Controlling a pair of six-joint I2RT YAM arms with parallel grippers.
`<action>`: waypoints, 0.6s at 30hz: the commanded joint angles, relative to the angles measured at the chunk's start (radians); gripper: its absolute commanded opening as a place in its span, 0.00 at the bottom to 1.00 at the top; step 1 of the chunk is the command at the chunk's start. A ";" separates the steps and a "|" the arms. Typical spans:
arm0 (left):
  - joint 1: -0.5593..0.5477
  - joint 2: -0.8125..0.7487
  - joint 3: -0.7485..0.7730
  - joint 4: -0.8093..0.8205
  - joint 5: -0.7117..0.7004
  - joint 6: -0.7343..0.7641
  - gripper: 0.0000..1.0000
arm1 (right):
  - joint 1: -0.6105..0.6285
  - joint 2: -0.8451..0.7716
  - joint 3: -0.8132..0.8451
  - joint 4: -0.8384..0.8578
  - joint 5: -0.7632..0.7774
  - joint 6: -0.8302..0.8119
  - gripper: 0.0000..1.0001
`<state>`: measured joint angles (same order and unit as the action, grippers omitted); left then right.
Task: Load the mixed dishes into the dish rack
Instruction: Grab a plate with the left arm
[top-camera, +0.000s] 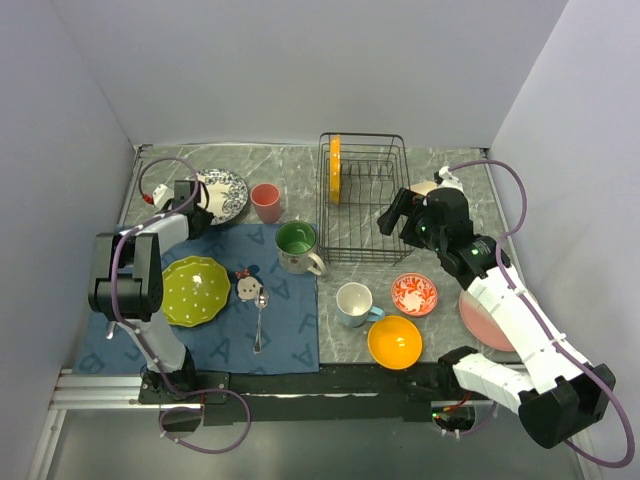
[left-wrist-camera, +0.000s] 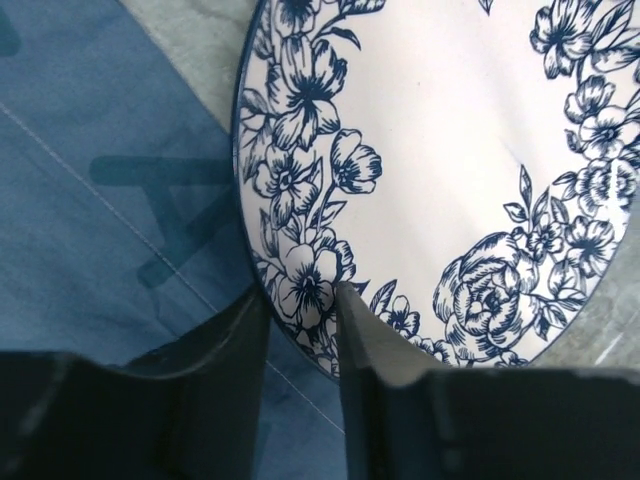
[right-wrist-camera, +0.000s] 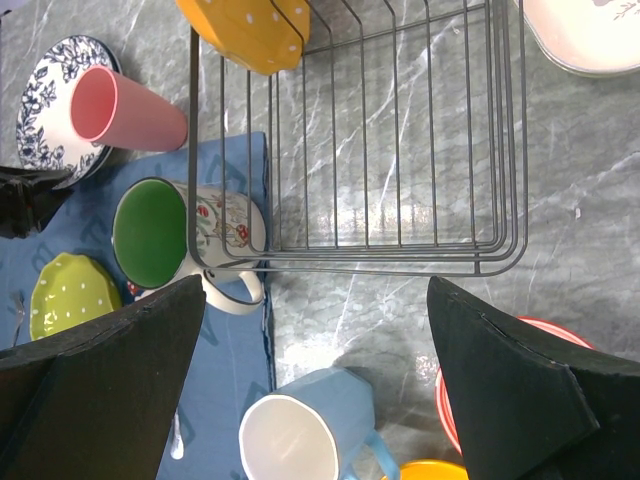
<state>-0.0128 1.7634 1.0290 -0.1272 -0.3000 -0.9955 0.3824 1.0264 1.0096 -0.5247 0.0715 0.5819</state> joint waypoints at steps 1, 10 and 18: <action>0.005 -0.059 -0.050 -0.002 -0.014 -0.025 0.29 | -0.008 -0.011 0.006 0.035 0.014 0.006 0.99; 0.005 -0.068 -0.053 -0.009 -0.004 -0.023 0.01 | -0.008 -0.011 0.006 0.037 0.010 0.006 0.99; 0.005 -0.110 -0.021 -0.052 -0.037 -0.009 0.01 | -0.008 -0.008 0.009 0.043 0.004 0.006 0.99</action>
<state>0.0051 1.6905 0.9905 -0.0536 -0.3115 -1.0687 0.3824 1.0271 1.0088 -0.5232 0.0700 0.5854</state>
